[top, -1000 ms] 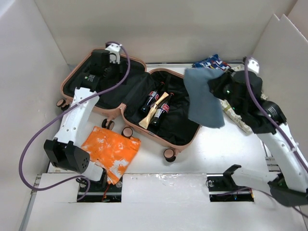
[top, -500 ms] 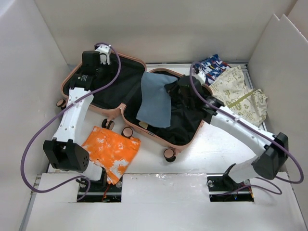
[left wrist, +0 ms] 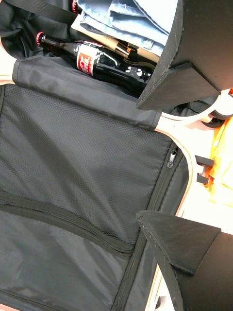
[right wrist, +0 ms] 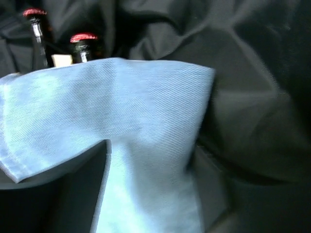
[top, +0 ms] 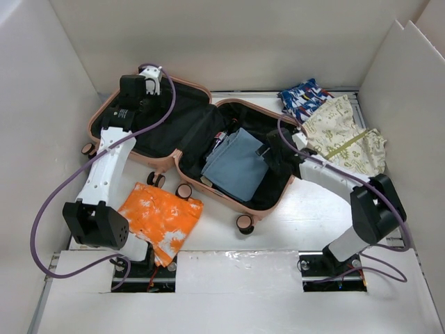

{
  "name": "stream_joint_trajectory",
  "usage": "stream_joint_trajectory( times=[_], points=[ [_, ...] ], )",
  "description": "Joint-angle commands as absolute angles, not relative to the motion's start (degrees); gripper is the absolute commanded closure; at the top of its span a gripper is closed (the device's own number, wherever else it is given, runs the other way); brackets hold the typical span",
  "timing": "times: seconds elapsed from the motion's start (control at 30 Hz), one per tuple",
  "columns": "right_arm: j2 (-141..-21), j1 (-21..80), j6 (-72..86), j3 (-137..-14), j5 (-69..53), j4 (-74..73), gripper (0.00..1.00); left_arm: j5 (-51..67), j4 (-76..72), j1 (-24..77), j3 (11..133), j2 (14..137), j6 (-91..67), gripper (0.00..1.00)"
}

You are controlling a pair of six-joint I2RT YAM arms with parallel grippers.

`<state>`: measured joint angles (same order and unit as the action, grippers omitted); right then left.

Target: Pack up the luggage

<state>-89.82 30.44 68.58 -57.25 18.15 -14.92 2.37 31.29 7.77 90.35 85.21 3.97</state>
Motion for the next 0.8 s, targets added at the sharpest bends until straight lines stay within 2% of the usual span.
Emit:
stream_joint_trajectory(
  times=[0.0,0.13,0.2,0.37,0.43,0.5,0.53,0.57,0.7,0.77],
  points=[
    [-88.6,30.8,63.0,-65.1,19.6,-19.4,0.21,3.0,30.3,7.6,90.1,82.8,4.7,0.2],
    [-89.2,30.8,57.8,-70.1,24.4,-27.5,0.09,0.1,30.8,7.0,90.1,83.3,5.7,0.2],
    [-89.2,31.9,54.3,-72.1,28.9,-30.2,0.09,-0.4,31.4,7.0,90.1,83.3,6.5,0.18],
    [-90.5,39.7,26.8,-80.8,42.9,-28.4,0.12,0.5,33.0,0.6,87.0,82.6,8.0,0.14],
    [-92.0,40.6,19.9,-81.6,36.3,-23.7,0.17,2.2,33.0,-3.1,83.9,81.8,9.3,0.14],
    [-94.3,40.6,14.5,-81.6,26.6,-19.5,0.27,4.9,33.0,-8.1,81.3,79.6,11.0,0.14],
    [-96.3,39.9,14.5,-80.9,18.2,-15.7,0.35,6.7,33.0,-10.8,78.4,78.0,13.5,0.17],
    [-96.3,39.4,15.8,-80.9,15.2,-14.4,0.42,6.7,33.0,-10.8,76.8,78.0,15.2,0.17],
    [-103.6,38.0,19.4,-81.9,9.0,-11.3,0.74,7.8,35.5,-12.2,68.1,74.4,24.7,0.21],
    [-106.1,37.4,19.4,-83.4,5.3,-9.4,0.79,8.4,35.5,-13.3,62.4,73.7,27.0,0.21]
  ],
)
